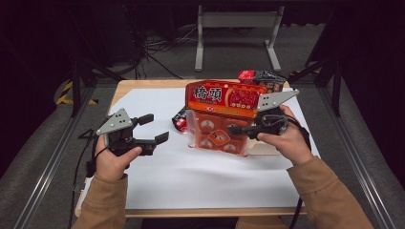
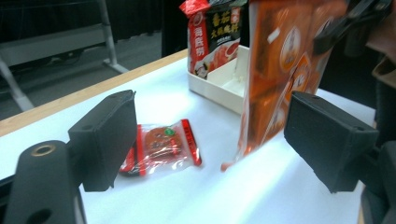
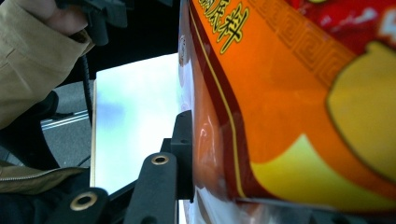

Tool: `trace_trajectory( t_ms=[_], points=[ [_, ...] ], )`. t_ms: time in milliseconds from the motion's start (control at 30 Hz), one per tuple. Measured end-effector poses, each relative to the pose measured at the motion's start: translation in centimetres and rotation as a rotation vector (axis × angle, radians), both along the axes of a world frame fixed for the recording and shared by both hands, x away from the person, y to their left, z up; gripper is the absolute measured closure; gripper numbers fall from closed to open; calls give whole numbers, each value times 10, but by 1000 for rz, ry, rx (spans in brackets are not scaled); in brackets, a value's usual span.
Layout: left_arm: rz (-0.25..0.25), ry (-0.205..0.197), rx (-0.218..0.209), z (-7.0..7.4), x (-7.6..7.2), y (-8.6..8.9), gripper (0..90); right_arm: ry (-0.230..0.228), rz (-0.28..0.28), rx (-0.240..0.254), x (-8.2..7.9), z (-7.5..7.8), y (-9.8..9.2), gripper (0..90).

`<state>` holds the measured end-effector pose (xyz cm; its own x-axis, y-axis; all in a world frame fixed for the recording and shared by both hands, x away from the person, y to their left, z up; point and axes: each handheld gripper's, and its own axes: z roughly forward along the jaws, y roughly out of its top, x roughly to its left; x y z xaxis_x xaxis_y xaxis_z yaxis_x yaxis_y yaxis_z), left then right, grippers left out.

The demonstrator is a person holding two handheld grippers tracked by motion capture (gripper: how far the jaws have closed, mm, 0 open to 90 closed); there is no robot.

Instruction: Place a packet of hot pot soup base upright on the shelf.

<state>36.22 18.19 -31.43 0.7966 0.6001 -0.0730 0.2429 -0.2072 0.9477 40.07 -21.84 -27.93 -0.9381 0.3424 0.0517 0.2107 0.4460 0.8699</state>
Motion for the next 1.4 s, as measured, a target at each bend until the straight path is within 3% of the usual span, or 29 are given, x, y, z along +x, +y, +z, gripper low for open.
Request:
trace_trajectory(
  t_ms=[367, 767, 1200, 1400],
  points=[
    [39, 44, 9, -12, 10, 8, 155, -21, -75, 13, 8, 16, -19, 704],
    [62, 72, 33, -23, 19, 13, 143, -95, -159, 10, 22, 27, -41, 703],
    [94, 110, 44, -40, 30, 21, 126, -131, -226, -11, 30, 23, -63, 704],
    [108, 113, 45, -48, 35, 24, 106, -145, -248, 5, 32, 19, -74, 704]
  ],
)
